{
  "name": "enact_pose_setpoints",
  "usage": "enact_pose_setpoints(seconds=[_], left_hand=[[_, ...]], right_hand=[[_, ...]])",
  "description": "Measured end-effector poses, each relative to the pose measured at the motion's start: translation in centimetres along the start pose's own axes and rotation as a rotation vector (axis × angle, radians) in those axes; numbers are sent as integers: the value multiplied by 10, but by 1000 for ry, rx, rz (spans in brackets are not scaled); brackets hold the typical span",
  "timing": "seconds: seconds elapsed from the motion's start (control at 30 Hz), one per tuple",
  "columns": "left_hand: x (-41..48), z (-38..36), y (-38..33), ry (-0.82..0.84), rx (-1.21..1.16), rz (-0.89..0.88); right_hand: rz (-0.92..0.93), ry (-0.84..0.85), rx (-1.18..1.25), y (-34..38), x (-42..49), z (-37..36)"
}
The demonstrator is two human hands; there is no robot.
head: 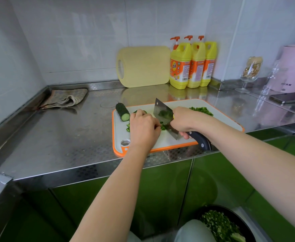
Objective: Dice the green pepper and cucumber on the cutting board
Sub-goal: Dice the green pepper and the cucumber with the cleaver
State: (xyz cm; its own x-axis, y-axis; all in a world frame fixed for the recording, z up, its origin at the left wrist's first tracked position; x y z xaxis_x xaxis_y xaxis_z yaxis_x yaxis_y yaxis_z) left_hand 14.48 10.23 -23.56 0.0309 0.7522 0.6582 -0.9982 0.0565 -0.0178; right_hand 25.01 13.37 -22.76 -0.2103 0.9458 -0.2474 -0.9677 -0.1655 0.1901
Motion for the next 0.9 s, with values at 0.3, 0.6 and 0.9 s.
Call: enact_pose_setpoints(seconds=[0.3,0.6,0.9], left_hand=[[-1,0,1,5,1,4],[0,2,0,15,118,15],[1,1,-1,18,102,-16]], right_hand=[[6,-124,171,-14,3,6],[25,22,55,-9,-6,-6],[-15,-17,5,-2,2,-8]])
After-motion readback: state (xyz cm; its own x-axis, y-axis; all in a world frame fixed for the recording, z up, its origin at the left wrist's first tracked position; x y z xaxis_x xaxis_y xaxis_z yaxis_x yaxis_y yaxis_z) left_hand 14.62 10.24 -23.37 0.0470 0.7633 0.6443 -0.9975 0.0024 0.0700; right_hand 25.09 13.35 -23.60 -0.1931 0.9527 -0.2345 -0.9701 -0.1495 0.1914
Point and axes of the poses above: each hand's wrist, its own x-axis towards the middle knuckle, its own z-axis out of the back of the hand, y = z × x, the point moved 10 cm from there along x, towards the middle knuckle, and after that the axes turned 14 degrees about -z, right-handed, at the moved point
